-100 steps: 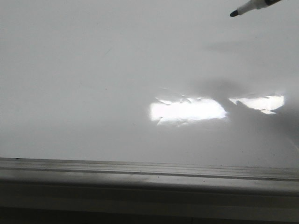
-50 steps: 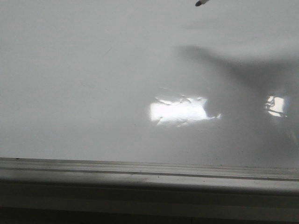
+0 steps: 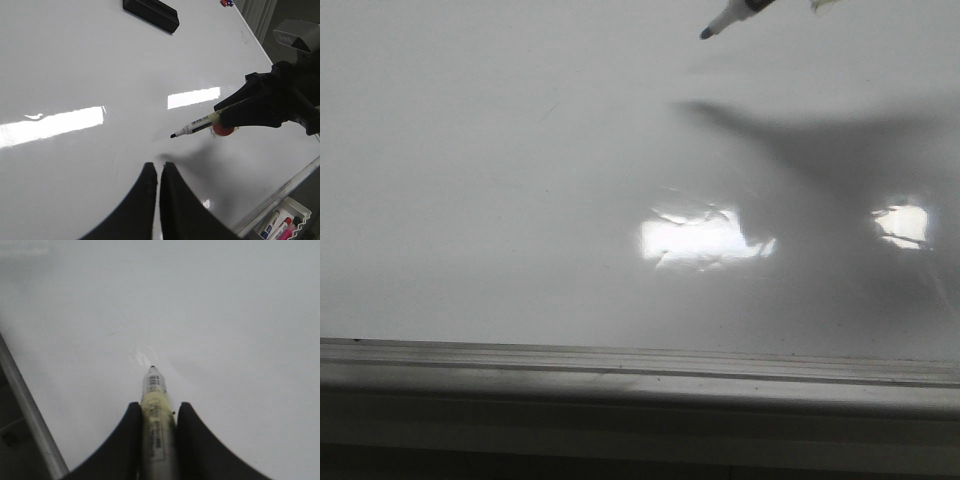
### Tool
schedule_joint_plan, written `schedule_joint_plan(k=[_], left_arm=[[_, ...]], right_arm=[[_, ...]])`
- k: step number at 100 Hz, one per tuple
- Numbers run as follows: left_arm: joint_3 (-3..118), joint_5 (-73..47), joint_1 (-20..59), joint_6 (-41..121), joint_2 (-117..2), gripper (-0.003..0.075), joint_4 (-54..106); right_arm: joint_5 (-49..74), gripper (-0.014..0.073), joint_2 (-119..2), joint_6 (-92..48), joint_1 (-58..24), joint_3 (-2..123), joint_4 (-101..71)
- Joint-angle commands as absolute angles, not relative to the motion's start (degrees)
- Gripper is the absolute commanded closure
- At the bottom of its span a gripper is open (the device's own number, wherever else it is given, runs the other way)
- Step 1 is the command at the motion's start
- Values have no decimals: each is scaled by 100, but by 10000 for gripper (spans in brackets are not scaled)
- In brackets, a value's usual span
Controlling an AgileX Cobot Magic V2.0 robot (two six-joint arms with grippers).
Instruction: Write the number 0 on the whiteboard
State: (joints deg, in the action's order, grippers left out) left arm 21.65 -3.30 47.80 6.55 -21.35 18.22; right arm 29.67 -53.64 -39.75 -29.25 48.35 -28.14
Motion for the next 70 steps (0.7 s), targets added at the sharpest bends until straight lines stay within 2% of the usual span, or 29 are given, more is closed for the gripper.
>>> schedule_joint_plan(k=[1, 28, 70], left_arm=[[2314, 129, 4774, 596, -2161, 740, 1873], [2314, 129, 4774, 596, -2161, 740, 1873], [2314, 129, 4774, 596, -2161, 740, 1873]], right_arm=[[2517, 636, -5437, -4060, -3085, 5037, -2834], [1809, 636, -5735, -4060, -3114, 5037, -2807], [1987, 636, -6140, -4060, -3114, 5037, -2807]])
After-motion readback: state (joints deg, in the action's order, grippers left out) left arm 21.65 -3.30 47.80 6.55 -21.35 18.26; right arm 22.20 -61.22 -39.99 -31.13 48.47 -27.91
